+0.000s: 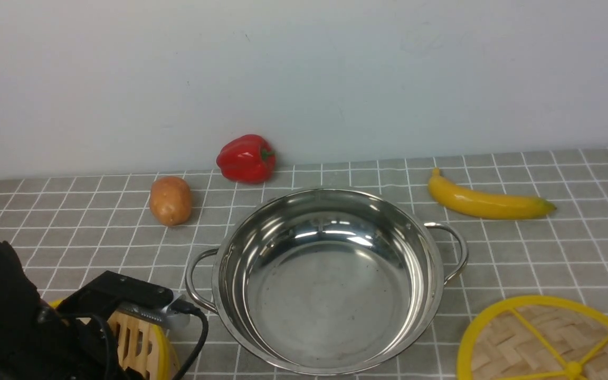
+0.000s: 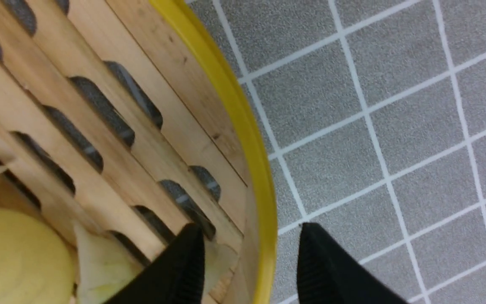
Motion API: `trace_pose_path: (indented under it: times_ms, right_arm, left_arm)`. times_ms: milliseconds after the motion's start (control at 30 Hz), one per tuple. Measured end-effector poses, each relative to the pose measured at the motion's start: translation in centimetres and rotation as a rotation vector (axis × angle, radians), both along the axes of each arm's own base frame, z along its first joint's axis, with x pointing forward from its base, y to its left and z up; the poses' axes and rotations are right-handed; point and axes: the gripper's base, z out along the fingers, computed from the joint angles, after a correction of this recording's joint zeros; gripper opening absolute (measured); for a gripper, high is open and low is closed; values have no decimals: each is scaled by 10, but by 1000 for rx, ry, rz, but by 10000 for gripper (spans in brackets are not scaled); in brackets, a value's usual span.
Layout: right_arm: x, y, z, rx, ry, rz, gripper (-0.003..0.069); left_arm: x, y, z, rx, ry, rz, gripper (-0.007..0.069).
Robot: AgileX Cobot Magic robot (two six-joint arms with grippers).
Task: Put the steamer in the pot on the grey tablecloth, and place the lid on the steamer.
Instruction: 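Grasp the rim of the steamer basket holding the buns with the left gripper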
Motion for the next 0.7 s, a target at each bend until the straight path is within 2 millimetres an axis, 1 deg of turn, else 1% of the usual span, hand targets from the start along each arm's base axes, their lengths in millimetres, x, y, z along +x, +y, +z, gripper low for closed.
trace_pose_path:
  times_ms: [267,567,633,700]
  right_arm:
    - [0,0,0,0,0,0,243]
    - [0,0,0,0,0,0,243]
    - [0,0,0,0,0,0,243]
    - [0,0,0,0,0,0,243]
  left_arm:
    - [6,-1,-10,-6,25,17,295]
    - [9,-2,-24,-4,92,18,295]
    - [10,-2,-27,-2,106,18,283]
    - [10,-2,-28,-4,110,20,247]
